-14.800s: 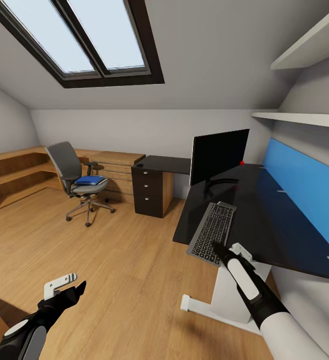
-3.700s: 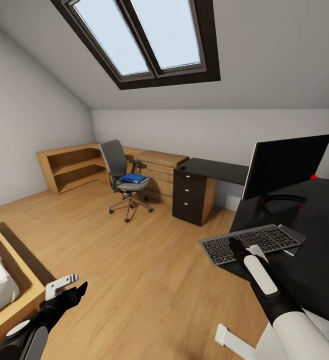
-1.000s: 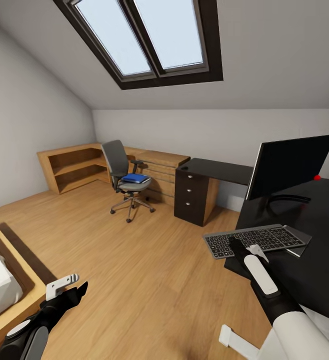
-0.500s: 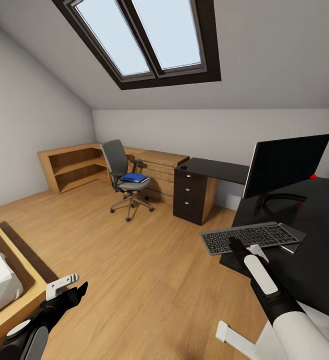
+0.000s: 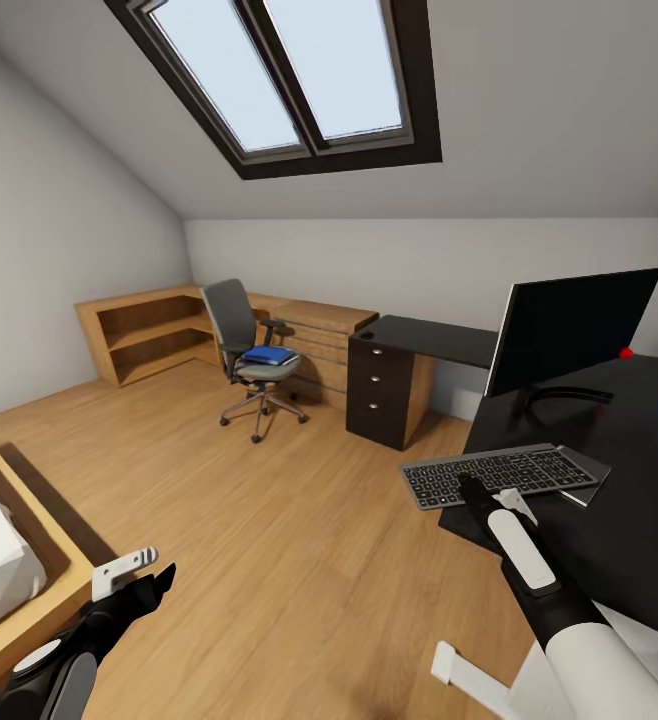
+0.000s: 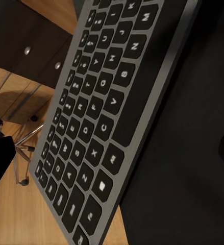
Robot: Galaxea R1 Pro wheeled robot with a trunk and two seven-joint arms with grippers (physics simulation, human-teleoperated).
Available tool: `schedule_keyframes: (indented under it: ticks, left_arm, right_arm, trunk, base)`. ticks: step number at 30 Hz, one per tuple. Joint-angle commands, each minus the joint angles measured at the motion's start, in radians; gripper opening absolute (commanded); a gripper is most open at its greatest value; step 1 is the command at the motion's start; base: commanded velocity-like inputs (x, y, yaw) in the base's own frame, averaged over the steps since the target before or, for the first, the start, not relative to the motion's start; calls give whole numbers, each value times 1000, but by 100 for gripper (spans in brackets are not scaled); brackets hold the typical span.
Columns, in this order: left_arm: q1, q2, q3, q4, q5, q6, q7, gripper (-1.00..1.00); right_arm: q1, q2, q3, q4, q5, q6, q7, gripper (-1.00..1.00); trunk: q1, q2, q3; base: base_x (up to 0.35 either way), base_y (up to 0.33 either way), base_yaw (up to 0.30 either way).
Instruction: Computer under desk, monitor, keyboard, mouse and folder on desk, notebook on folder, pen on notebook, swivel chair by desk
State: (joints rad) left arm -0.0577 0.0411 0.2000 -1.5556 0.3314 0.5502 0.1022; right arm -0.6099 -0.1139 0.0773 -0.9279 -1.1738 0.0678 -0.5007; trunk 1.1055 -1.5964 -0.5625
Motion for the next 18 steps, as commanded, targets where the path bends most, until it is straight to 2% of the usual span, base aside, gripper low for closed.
schedule_keyframes:
  ticks: [1,18]
  left_arm:
    - [-1,0,-1,-1,11,5,8,100]
    - [-1,5,1,-4,9,5,8,100]
  right_arm:
    - [-1,-1,3,-1,-2,3,-7,100]
    - [-1,0,7,3,-6,10,-9,100]
  trunk:
    - [0,-1,-1]
    - [0,-1,-1]
  base:
    - [0,0,0]
    - [0,0,0]
